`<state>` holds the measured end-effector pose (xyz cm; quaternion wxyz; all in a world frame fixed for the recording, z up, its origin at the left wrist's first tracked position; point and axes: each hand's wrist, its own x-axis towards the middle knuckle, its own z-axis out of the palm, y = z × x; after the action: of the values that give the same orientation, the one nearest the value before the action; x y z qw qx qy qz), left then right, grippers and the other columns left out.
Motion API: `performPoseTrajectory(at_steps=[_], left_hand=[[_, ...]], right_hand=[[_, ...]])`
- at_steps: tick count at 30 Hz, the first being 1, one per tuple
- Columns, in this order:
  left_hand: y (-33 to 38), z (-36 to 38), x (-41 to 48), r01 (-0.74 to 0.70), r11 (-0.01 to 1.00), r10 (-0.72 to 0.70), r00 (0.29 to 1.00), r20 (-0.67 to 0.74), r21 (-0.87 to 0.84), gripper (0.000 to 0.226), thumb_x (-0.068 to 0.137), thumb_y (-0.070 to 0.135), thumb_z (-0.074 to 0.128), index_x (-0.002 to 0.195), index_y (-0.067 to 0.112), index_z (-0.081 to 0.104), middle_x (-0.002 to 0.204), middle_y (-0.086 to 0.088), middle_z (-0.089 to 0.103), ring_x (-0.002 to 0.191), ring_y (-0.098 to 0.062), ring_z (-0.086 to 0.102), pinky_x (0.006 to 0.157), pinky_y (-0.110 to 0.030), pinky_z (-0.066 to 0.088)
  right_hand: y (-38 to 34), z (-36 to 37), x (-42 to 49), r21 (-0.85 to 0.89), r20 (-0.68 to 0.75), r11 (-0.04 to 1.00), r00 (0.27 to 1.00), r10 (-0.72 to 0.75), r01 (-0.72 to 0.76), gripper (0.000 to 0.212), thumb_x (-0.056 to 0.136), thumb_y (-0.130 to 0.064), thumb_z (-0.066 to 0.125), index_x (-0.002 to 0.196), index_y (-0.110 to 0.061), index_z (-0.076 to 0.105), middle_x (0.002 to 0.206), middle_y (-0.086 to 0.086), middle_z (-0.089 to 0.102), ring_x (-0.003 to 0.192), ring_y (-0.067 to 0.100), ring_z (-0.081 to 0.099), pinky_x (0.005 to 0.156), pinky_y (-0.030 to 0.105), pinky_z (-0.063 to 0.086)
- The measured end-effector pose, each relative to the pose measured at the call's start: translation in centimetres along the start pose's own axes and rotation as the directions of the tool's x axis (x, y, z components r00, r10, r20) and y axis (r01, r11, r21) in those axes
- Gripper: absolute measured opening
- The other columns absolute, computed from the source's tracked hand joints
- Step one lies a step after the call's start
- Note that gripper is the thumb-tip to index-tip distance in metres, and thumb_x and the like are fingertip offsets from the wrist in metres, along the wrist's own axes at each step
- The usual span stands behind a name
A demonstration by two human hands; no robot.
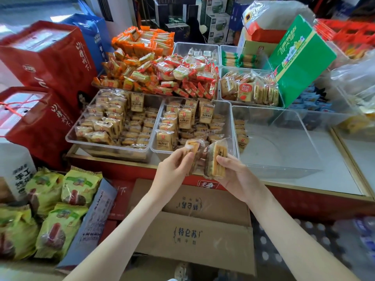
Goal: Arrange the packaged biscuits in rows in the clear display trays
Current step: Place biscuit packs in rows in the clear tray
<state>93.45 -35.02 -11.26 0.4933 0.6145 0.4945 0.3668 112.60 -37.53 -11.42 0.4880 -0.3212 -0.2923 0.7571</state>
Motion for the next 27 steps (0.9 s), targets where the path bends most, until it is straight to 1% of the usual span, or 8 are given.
performPoseTrajectory(at_steps=[5, 8, 10, 16, 18, 22, 25, 27], left_hand=[[-1.1, -0.1, -0.1, 0.329, 0.904, -0.334, 0.942, 0.031, -0.274, 0.030, 0.088, 0.021, 0.071, 0.116, 0.016, 0.059, 0.109, -0.006, 0.071, 0.096, -0.017, 0.071, 0.084, -0.034, 0.058], [-1.6, -1.1, 0.3, 0.566, 0.435, -0.630, 0.747, 0.212, -0.701, 0.026, 0.091, 0.013, 0.066, 0.113, 0.003, 0.057, 0.109, -0.020, 0.070, 0.097, -0.028, 0.070, 0.078, -0.037, 0.059], [-2.5, -1.7, 0.4, 0.596, 0.218, -0.684, 0.658, 0.314, -0.773, 0.030, 0.090, 0.012, 0.066, 0.118, 0.004, 0.057, 0.104, -0.020, 0.072, 0.096, -0.028, 0.070, 0.069, -0.036, 0.058], [-5.9, -1.8, -0.1, 0.707, 0.210, -0.720, 0.580, 0.382, -0.675, 0.033, 0.088, 0.015, 0.070, 0.118, 0.005, 0.060, 0.100, -0.014, 0.074, 0.083, -0.020, 0.072, 0.064, -0.030, 0.055], [-7.8, -1.4, 0.0, 0.731, 0.377, -0.728, 0.613, 0.306, -0.569, 0.033, 0.089, 0.014, 0.069, 0.119, 0.006, 0.059, 0.105, -0.012, 0.073, 0.090, -0.020, 0.072, 0.070, -0.030, 0.056], [-13.7, -0.4, -1.0, 0.663, 0.747, -0.664, 0.748, 0.000, 0.051, 0.042, 0.087, 0.023, 0.072, 0.123, 0.013, 0.054, 0.110, 0.000, 0.066, 0.097, -0.017, 0.065, 0.085, -0.032, 0.054], [-18.6, 0.5, -2.4, 0.392, 0.705, -0.388, 0.911, -0.142, 0.590, 0.037, 0.087, 0.018, 0.069, 0.119, 0.009, 0.054, 0.107, -0.006, 0.061, 0.096, -0.025, 0.057, 0.078, -0.033, 0.047], [-21.2, 1.0, -3.1, 0.109, 0.521, -0.200, 0.980, -0.002, 0.846, 0.039, 0.071, 0.005, 0.078, 0.107, 0.004, 0.061, 0.096, -0.011, 0.063, 0.086, -0.029, 0.059, 0.070, -0.036, 0.048]], right_hand=[[1.6, -0.1, 0.4, 0.010, -0.086, 0.999, 0.995, 0.049, -0.049, 0.058, 0.085, -0.022, 0.070, 0.134, 0.002, 0.048, 0.124, 0.020, 0.059, 0.111, 0.028, 0.059, 0.099, 0.037, 0.048], [2.3, -0.1, 0.5, 0.105, -0.261, 0.994, 0.963, 0.058, -0.031, 0.051, 0.076, -0.024, 0.075, 0.119, -0.005, 0.056, 0.103, 0.012, 0.059, 0.093, 0.020, 0.058, 0.088, 0.032, 0.050], [2.9, -0.4, 0.6, 0.236, -0.358, 0.972, 0.929, 0.091, -0.004, 0.043, 0.080, -0.027, 0.071, 0.116, -0.008, 0.056, 0.094, 0.009, 0.057, 0.085, 0.018, 0.055, 0.081, 0.031, 0.050], [4.7, -1.5, 1.1, 0.315, -0.351, 0.949, 0.925, 0.145, -0.030, 0.035, 0.084, -0.013, 0.053, 0.118, -0.008, 0.057, 0.102, 0.013, 0.064, 0.086, 0.023, 0.067, 0.076, 0.035, 0.054], [5.6, -1.9, 1.2, 0.176, -0.325, 0.978, 0.931, 0.165, -0.111, 0.035, 0.085, -0.006, 0.054, 0.119, -0.006, 0.060, 0.110, 0.015, 0.069, 0.097, 0.026, 0.069, 0.077, 0.037, 0.058], [8.9, -4.4, 1.9, -0.108, -0.416, 0.962, 0.890, 0.186, -0.251, 0.034, 0.090, 0.004, 0.056, 0.123, -0.005, 0.059, 0.120, 0.017, 0.066, 0.108, 0.030, 0.065, 0.094, 0.047, 0.053], [11.7, -6.4, 2.5, -0.220, -0.505, 0.921, 0.846, 0.173, -0.320, 0.033, 0.088, 0.005, 0.061, 0.117, -0.011, 0.061, 0.116, 0.010, 0.068, 0.111, 0.029, 0.063, 0.092, 0.044, 0.052], [13.2, -7.6, 2.8, -0.256, -0.545, 0.904, 0.824, 0.158, -0.343, 0.033, 0.086, 0.005, 0.063, 0.112, -0.015, 0.063, 0.110, 0.004, 0.069, 0.111, 0.029, 0.062, 0.087, 0.038, 0.050]])
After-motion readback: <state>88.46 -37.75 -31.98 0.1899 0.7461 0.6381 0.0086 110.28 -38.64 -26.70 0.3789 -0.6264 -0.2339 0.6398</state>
